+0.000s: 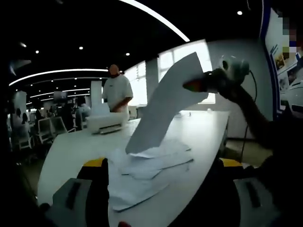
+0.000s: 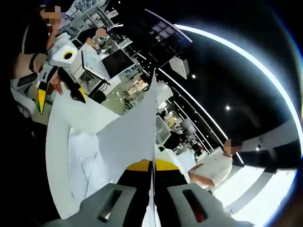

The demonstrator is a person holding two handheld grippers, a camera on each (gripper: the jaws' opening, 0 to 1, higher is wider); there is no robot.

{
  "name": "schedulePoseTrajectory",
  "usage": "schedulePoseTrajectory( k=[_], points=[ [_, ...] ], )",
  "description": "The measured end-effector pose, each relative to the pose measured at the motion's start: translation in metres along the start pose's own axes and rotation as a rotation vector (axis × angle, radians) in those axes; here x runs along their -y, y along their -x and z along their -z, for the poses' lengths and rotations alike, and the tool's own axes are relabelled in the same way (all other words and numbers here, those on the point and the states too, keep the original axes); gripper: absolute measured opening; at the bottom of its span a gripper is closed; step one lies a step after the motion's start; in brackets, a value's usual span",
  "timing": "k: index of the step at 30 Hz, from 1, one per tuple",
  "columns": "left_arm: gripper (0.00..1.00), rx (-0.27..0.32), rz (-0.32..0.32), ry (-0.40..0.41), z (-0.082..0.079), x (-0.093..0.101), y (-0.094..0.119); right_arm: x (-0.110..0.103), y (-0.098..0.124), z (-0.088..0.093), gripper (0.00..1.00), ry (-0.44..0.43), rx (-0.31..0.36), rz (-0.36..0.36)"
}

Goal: Organize the stack of printing papers by aligning and flattening the scattered papers on the table

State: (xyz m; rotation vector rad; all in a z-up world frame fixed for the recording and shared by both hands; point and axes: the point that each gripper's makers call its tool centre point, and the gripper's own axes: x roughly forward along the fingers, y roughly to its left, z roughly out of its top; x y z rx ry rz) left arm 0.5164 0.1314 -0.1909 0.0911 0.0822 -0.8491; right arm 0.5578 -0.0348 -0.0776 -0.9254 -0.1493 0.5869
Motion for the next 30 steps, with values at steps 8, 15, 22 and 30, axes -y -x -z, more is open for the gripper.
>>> schedulePoseTrajectory(
  k=[8,15,22,30],
  points=[
    [0.97,0.005,-0.003,-0.005,-0.002,0.0,0.001,-0.015,0.004,-0.013,0.0,0.035,0.023,-0.038],
    [0.97,0.009,-0.004,-0.008,-0.004,-0.001,0.002,-0.029,0.003,-0.022,0.0,0.034,0.057,-0.096],
    [0.97,0.012,-0.006,-0.008,-0.004,-0.002,0.003,-0.034,0.003,-0.026,0.0,0.026,0.073,-0.119],
    [0.97,0.012,-0.006,-0.01,-0.005,-0.001,0.004,-0.038,0.006,-0.034,0.0,-0.021,0.113,-0.151]
  ],
)
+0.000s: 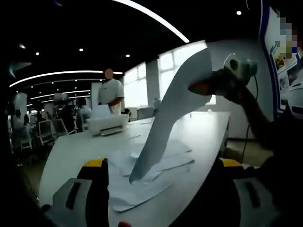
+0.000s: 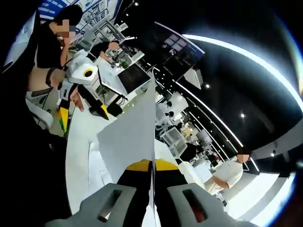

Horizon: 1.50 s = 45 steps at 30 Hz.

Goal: Organize the stack of printing papers by aligning and flattening the scattered papers on the table

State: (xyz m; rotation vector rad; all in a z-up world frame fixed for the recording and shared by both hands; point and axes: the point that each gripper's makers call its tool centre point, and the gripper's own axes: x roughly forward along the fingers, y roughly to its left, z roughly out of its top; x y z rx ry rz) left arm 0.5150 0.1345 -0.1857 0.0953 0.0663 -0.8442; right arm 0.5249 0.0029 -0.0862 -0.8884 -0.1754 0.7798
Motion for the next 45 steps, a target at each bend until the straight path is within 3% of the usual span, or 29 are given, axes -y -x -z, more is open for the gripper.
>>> schedulePoseTrajectory(
  k=[22,34,45],
  points=[
    [0.97,-0.003,0.008,-0.006,0.0,0.001,-0.007,-0.021,-0.001,-0.011,0.0,0.055,0.023,-0.042],
    [0.97,0.0,0.017,-0.012,0.0,0.003,-0.009,-0.043,-0.01,-0.015,0.0,0.078,0.037,-0.084],
    [0.97,-0.004,0.009,-0.022,-0.002,0.002,-0.01,-0.043,-0.011,-0.015,0.0,0.071,0.045,-0.09]
  ],
)
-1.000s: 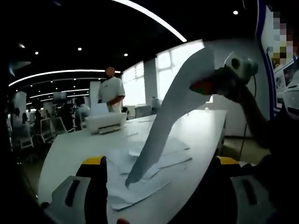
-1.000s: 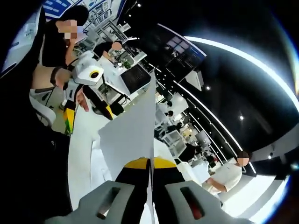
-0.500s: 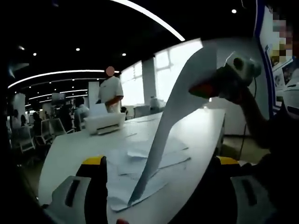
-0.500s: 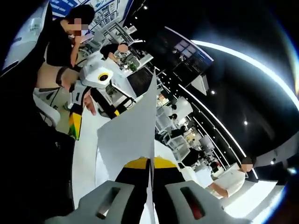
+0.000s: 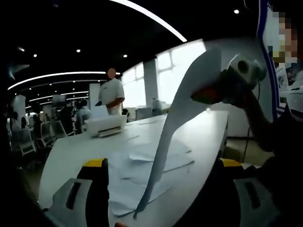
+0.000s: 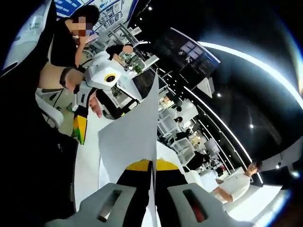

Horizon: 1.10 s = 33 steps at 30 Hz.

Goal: Organize the stack of printing papers by aligning and flattening the scattered papers on the table

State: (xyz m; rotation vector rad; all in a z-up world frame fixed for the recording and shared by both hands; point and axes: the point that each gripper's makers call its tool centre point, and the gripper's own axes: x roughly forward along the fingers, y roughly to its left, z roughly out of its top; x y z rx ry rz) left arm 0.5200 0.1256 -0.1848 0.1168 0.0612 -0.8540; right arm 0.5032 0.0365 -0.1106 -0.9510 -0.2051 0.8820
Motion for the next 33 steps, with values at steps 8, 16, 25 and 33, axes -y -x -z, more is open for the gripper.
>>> schedulePoseTrajectory(
  k=[8,16,25,33],
  points=[
    [0.97,0.009,-0.004,-0.004,-0.004,0.0,-0.001,0.001,0.0,0.0,0.0,0.004,-0.001,0.0],
    [0.94,0.008,-0.015,-0.009,-0.002,-0.007,-0.004,-0.001,-0.006,-0.002,0.0,0.019,0.003,-0.012],
    [0.92,0.023,-0.026,-0.002,-0.002,-0.016,-0.013,-0.002,-0.01,-0.007,0.0,0.02,0.021,-0.021],
    [0.92,0.017,-0.036,-0.012,0.002,-0.018,-0.017,-0.004,-0.013,-0.011,0.0,0.035,0.032,-0.026]
  ],
)
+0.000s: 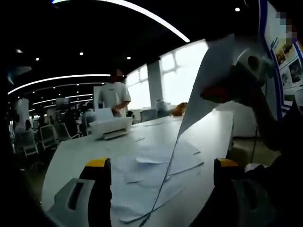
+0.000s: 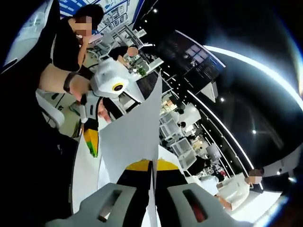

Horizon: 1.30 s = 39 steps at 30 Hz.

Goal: Organize the stack of printing papers by aligning and flattening the scattered papers on the table

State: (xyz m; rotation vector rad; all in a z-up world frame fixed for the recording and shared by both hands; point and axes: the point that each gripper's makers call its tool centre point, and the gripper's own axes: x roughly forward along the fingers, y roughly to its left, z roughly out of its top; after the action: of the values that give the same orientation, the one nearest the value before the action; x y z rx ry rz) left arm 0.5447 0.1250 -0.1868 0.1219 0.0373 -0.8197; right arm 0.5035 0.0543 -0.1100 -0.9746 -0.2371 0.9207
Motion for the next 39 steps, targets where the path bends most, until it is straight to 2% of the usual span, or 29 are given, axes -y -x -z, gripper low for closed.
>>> schedulePoseTrajectory(
  k=[23,39],
  points=[
    [0.81,0.015,0.028,-0.013,-0.003,0.004,-0.005,-0.009,-0.008,-0.016,0.0,0.027,0.033,-0.023],
    [0.8,0.035,0.049,-0.004,-0.008,0.01,-0.005,-0.02,-0.019,-0.022,0.0,0.061,0.033,-0.052]
  ],
)
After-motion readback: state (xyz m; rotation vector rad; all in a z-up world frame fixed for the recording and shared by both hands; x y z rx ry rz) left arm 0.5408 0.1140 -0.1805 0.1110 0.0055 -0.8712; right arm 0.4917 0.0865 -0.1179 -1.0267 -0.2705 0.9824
